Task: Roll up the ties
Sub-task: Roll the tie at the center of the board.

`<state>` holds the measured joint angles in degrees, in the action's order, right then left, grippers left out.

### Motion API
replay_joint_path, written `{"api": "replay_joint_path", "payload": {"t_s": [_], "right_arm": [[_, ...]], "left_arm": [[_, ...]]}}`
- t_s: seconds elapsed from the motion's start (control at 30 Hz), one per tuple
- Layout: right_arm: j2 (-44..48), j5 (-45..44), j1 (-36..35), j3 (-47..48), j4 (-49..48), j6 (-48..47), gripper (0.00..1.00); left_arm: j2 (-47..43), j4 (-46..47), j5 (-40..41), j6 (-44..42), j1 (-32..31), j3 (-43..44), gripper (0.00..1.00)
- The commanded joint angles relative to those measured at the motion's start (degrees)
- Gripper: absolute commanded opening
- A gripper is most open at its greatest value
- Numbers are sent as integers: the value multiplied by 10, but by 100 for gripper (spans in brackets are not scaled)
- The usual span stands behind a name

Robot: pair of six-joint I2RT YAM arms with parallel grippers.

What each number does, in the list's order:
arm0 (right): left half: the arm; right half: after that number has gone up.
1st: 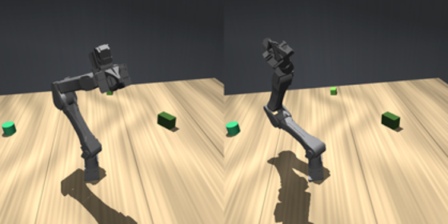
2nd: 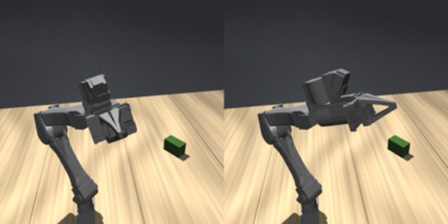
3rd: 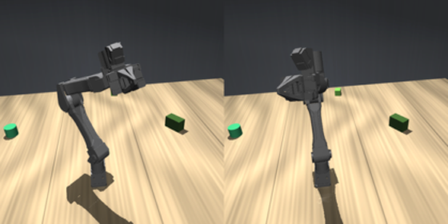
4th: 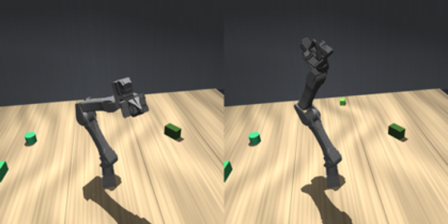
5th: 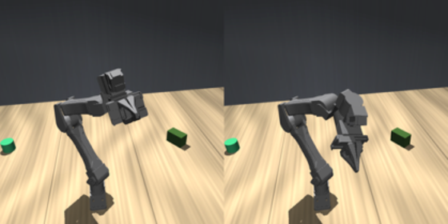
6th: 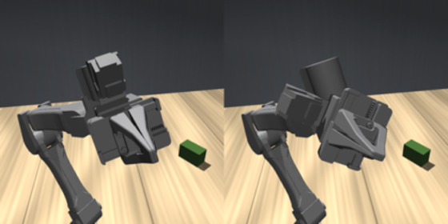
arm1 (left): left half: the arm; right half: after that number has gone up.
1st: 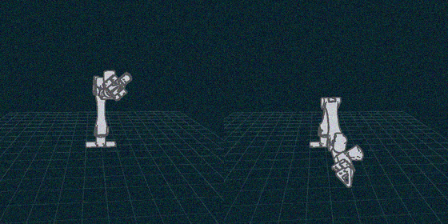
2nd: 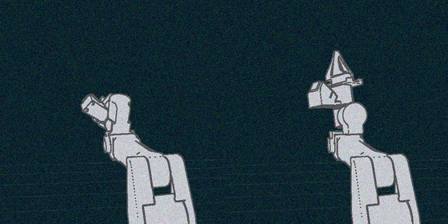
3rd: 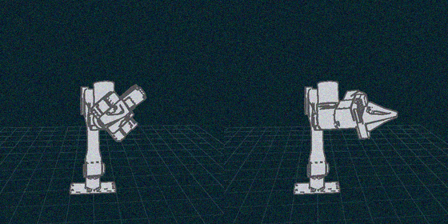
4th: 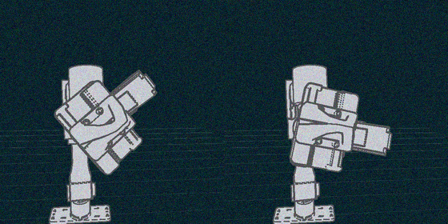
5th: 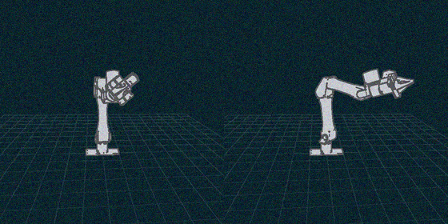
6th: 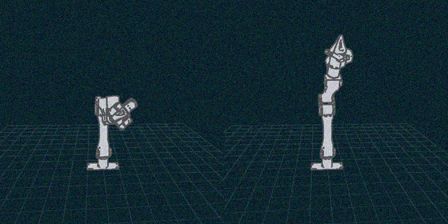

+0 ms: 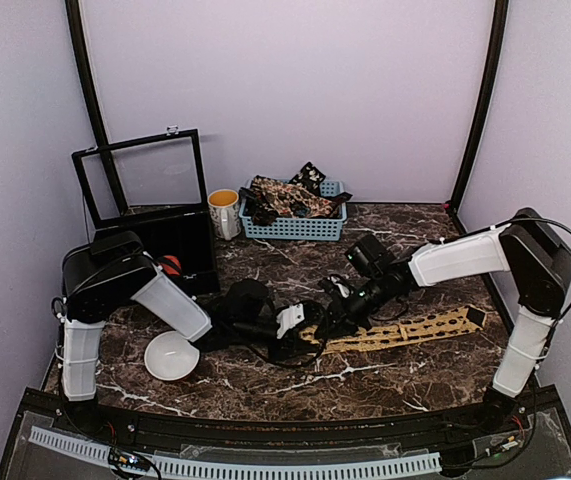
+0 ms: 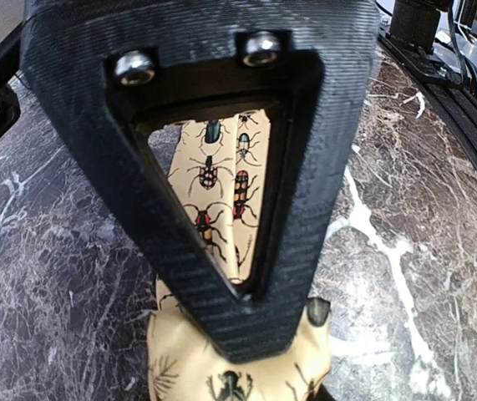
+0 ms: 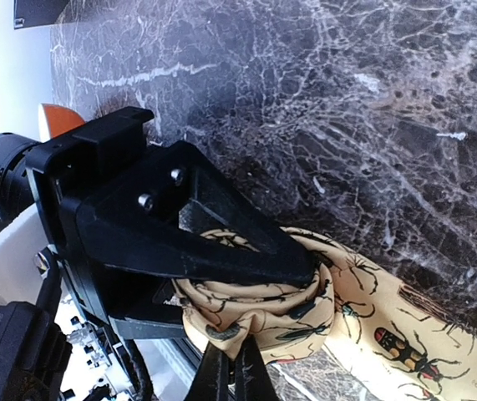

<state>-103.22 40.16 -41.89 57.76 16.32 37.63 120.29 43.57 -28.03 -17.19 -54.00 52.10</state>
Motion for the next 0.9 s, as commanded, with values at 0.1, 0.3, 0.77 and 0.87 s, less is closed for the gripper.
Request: {"api": "replay_joint_path", "payload": {"t_s": [0.1, 0.3, 0.77, 0.87], "right_arm": [[-7, -45, 9, -33, 1, 2, 0], [-4, -48, 29, -46, 7, -9, 0], [5, -37, 39, -37, 16, -20, 0], [10, -33, 39, -31, 18, -18, 0]], "left_arm": [[-31, -41, 3, 7, -2, -20, 61], [-56, 4, 14, 5, -2, -32, 89], [55, -49, 14, 1, -13, 61, 94], [58, -63, 7, -7, -14, 58, 84]]}}
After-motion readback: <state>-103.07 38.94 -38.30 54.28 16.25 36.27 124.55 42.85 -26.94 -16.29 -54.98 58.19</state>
